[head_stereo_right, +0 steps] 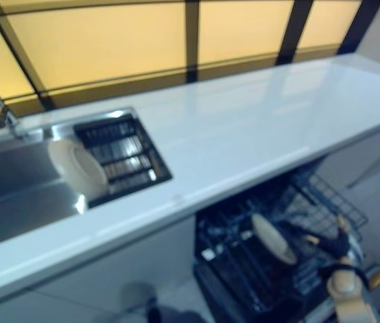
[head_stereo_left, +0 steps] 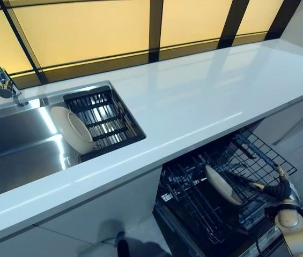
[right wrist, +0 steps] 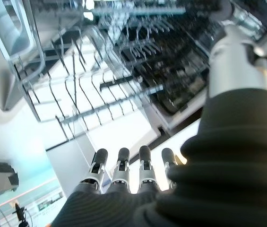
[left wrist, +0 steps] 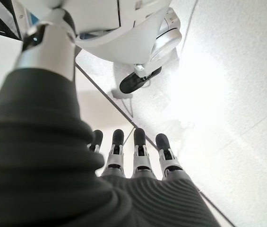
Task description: Take plates into dishwasher
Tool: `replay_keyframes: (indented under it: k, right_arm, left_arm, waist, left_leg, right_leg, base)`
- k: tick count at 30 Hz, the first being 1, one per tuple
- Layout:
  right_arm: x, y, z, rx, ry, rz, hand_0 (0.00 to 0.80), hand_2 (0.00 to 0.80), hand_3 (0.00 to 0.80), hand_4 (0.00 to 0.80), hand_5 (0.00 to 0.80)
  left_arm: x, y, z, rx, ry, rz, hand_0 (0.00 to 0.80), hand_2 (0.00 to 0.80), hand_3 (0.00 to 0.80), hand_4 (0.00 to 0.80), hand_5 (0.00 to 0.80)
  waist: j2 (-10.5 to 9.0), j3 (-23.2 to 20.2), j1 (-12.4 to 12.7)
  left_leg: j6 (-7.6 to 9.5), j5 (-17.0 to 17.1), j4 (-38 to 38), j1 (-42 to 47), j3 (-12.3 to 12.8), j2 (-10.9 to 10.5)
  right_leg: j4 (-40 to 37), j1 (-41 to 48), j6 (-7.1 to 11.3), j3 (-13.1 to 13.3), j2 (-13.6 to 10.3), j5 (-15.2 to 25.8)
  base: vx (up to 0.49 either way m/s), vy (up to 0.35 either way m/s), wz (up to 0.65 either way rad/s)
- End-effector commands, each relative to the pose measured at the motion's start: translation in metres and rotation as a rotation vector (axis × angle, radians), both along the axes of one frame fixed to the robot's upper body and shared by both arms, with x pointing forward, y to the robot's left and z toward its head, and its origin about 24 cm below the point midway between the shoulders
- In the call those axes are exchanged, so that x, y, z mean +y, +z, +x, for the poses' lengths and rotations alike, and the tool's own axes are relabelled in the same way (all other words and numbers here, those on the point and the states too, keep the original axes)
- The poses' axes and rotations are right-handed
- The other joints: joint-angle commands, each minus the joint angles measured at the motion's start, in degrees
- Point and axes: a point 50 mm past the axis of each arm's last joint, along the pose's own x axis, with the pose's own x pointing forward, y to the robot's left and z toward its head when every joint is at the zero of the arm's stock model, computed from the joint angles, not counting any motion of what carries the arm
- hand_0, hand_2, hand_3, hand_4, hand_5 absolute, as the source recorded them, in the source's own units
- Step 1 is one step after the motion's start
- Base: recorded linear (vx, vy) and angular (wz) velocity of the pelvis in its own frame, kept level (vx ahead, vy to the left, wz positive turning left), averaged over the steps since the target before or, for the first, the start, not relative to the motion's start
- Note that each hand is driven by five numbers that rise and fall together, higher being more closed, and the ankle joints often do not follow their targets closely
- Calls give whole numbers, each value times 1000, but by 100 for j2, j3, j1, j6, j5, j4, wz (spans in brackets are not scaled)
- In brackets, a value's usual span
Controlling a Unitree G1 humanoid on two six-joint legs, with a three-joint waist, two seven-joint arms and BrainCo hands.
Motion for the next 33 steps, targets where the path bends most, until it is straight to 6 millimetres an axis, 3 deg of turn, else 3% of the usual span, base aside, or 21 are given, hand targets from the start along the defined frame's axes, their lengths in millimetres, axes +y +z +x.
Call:
replay_keyframes:
  k: [1,12,20,22,26,28,33]
  right_arm:
    - [-3,45,6,-158,51,-94,0,0,0,0,0]
    - [-13,69,-8,-214,27,-149,0,0,0,0,0]
    - [-9,135,-5,-454,71,-274,0,0,0,0,0]
    - [2,163,-1,-528,151,-356,0,0,0,0,0]
    - [17,190,6,-580,249,-425,0,0,0,0,0]
    - [29,214,12,-604,339,-472,0,0,0,0,0]
    - [52,245,24,-631,473,-508,0,0,0,0,0]
  left_arm:
    - [-10,-6,-7,12,-19,-7,0,0,0,0,0]
    - [-11,-9,-15,35,23,-16,0,0,0,0,0]
    - [-16,-12,-15,36,45,-27,0,0,0,0,0]
    - [-17,-13,-15,39,49,-25,0,0,0,0,0]
    - [-14,-13,-15,46,52,-20,0,0,0,0,0]
    - [-11,-13,-16,53,59,-17,0,0,0,0,0]
    - [-9,-14,-18,62,79,-13,0,0,0,0,0]
  waist:
    - [-34,-312,-64]
    - [-42,-545,-213]
    - [-57,-673,-238]
    - [-84,-742,-202]
    - [-117,-824,-158]
    - [-138,-902,-138]
    - [-177,-1008,-50]
  left_leg:
    - [-294,-77,305,-337,-180,158]
    - [-342,-79,198,-137,-53,205]
    - [-382,-149,139,-41,-44,206]
    - [-382,-199,111,-9,-55,202]
    - [-390,-249,104,12,-76,199]
    - [-414,-280,100,46,-101,201]
    - [-428,-322,77,65,-176,176]
  right_leg:
    - [352,-301,-8,80,75,191]
    - [204,-77,-14,165,107,153]
    - [92,0,-39,191,161,106]
    - [59,3,-42,188,182,82]
    - [12,10,-54,181,206,68]
    - [-32,31,-67,181,234,57]
    - [-68,59,-96,174,269,17]
  base:
    - [13,25,-7]
    - [-4,12,-5]
    - [-38,22,-7]
    - [-70,11,-1]
    - [-49,8,0]
    - [-15,12,0]
    - [-18,19,0]
